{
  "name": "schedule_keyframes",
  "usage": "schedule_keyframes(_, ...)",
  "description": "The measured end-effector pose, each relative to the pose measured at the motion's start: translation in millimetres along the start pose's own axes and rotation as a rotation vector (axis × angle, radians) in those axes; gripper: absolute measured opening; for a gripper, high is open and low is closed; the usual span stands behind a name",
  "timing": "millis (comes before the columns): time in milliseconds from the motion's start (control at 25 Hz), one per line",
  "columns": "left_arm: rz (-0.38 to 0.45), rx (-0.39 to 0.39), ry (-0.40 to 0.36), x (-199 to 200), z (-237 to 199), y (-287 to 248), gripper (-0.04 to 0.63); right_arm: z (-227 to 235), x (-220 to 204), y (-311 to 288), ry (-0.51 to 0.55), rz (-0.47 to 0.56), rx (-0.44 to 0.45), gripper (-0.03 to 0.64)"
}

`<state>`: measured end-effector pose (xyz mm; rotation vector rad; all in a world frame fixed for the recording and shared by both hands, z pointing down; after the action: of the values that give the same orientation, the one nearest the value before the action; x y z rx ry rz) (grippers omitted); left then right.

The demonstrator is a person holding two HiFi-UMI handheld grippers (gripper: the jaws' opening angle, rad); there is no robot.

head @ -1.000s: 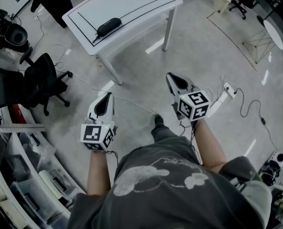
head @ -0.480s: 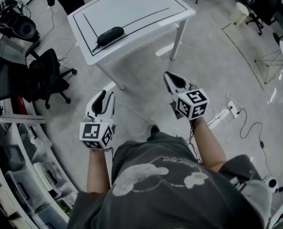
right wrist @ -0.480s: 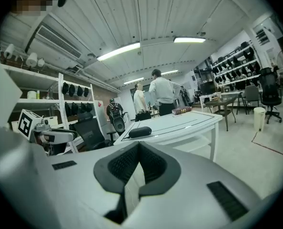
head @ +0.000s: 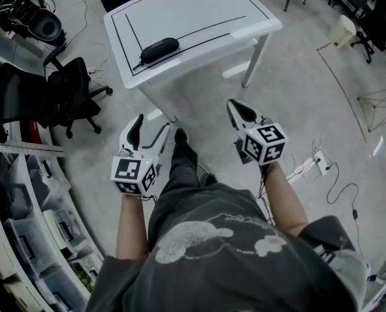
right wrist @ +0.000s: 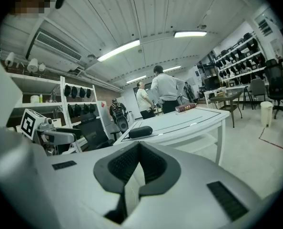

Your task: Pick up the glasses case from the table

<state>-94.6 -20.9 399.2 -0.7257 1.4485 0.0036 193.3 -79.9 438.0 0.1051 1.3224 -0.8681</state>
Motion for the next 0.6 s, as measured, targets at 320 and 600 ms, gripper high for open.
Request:
schedule_keyframes(320, -0.016, -0.031, -0.038, 23.5, -38.2, -61.8, 0.348, 34.6, 26.5, -25.2, 0.001, 0.011, -0.062, 0.0)
schedule_keyframes(600, -0.067, -0.041, -0.106, 47.2, -91.0, -141.3, 0.37, 76.4, 57.1, -79.2, 0.007, -0.015, -0.11, 0.0)
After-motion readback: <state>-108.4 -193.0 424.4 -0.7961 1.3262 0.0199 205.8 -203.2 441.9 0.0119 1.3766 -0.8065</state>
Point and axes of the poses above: the fingertips, and each gripper's own axes: y backward along the fingers, z to its right, x out of its top, the point moved 8 cm from there along y, backward along the fingers, and after that the axes turned 8 degrees about -z, right-handed, at the moved point
